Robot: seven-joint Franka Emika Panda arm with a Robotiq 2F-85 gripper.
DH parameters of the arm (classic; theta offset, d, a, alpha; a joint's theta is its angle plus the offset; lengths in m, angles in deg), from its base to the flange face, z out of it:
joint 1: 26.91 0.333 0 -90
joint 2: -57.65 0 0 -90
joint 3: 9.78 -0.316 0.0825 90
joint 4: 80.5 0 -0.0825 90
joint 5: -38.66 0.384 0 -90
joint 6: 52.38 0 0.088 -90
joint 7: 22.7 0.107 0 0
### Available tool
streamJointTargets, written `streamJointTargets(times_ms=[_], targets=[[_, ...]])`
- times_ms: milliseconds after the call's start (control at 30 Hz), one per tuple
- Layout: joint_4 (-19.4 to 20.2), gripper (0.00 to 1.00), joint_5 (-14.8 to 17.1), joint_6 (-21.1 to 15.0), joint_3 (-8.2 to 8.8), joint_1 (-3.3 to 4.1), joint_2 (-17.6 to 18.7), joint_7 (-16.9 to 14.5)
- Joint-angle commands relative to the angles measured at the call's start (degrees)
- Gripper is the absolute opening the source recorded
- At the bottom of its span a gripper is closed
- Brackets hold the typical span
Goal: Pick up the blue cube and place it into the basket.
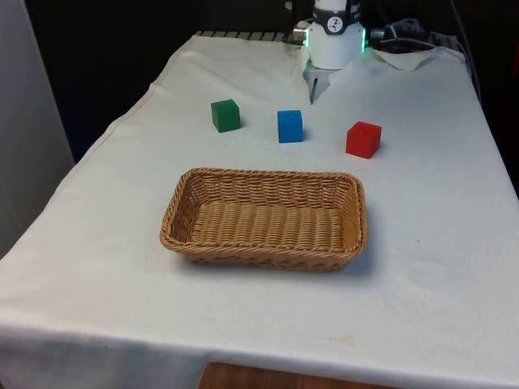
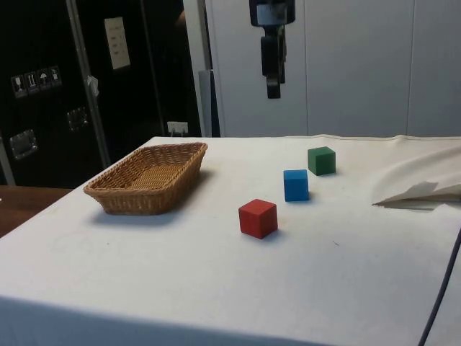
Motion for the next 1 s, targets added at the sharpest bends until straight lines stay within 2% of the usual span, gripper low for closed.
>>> streamJointTargets(times_ms=[0, 33, 100, 167, 267, 300, 333, 567, 600, 633, 800, 867, 900, 967], targets=[[0.86, 1.0, -0.57, -1.6, 0.11, -0.23, -0.11, -0.11], [0.46, 1.0, -0.06, -0.63, 0.06, -0.06, 0.0, -0.06], [1.95, 1.0, -0.8, -3.38, 0.46, -0.46, 0.29, -0.57], [2.69, 1.0, -0.92, -4.81, 0.86, -0.52, 0.8, -1.03], [3.55, 1.0, -1.09, -6.65, 1.32, -0.63, 1.72, -1.66], [3.38, 1.0, -0.63, -5.84, 1.32, -0.4, 1.55, -1.6], [3.84, 1.0, -1.15, -7.33, 1.55, -0.69, 2.06, -1.89], [5.61, 1.0, -1.38, -13.18, 3.38, -0.97, 5.79, -4.3], [5.21, 1.0, -0.74, -12.03, 3.32, -0.63, 5.56, -4.24], [5.79, 1.0, -1.38, -13.87, 3.61, -0.97, 6.25, -4.58], [6.7, 1.0, -1.38, -17.59, 4.93, -1.09, 9.11, -6.36], [6.82, 1.0, -1.38, -18.16, 5.1, -1.09, 9.57, -6.65], [6.59, 1.0, -0.74, -17.7, 5.27, -0.8, 9.85, -7.05], [7.1, 1.0, -1.38, -19.94, 5.79, -1.2, 11.0, -7.68]])
